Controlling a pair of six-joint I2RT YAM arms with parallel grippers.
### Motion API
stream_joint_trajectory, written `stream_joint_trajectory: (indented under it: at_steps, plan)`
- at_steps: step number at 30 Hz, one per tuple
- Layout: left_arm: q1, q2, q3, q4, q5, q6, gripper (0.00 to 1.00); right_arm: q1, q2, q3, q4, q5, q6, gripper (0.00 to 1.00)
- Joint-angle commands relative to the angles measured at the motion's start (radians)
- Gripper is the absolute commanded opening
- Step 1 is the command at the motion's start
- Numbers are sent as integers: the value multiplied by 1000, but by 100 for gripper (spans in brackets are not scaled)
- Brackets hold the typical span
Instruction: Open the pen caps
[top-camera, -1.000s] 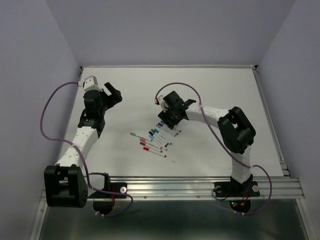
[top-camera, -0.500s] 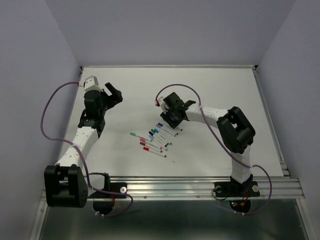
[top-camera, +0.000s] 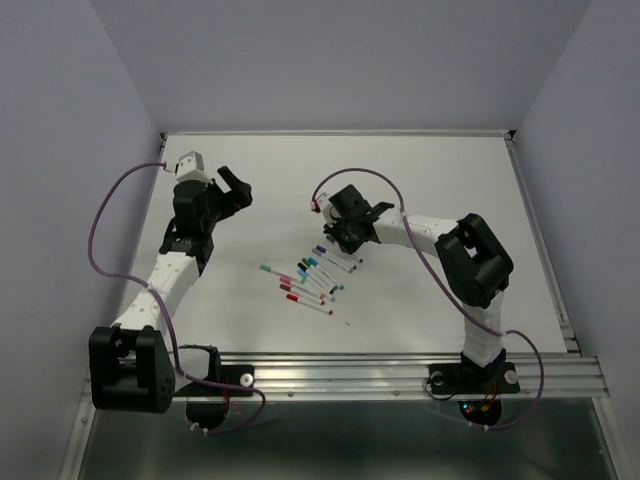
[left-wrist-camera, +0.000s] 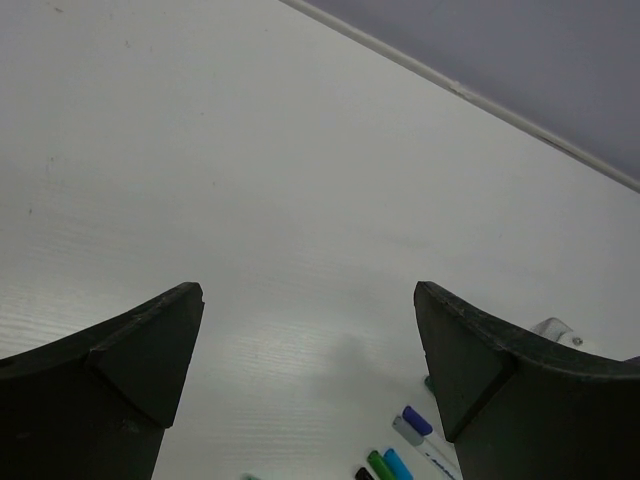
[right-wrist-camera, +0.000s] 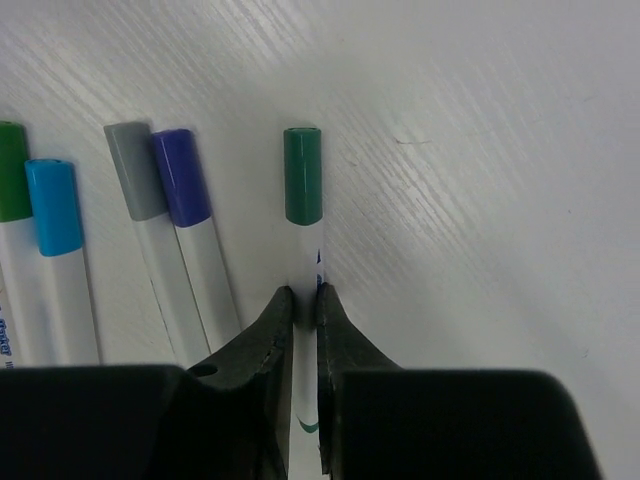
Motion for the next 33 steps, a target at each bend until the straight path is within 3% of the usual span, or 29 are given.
stream_joint_trajectory:
  at_steps: [1,4,11,15,20,33]
  plan:
    - [-34,17,16,42,64,-28,99,-38,-59,-49,132,18,-3,1]
    - [-82,37,43,48,97,-59,99,-48,-120,-43,175,14,8,1]
    - [-248,103,140,97,162,-76,99,-57,-241,-26,211,-162,97,1]
    - [-276,129,163,142,229,-97,99,-78,-311,-67,247,-222,173,1]
    - [-299,158,165,228,308,-169,97,-106,-408,-184,396,-426,285,1]
    - [-380,232,206,258,291,-192,79,-106,-436,-201,467,-448,362,1]
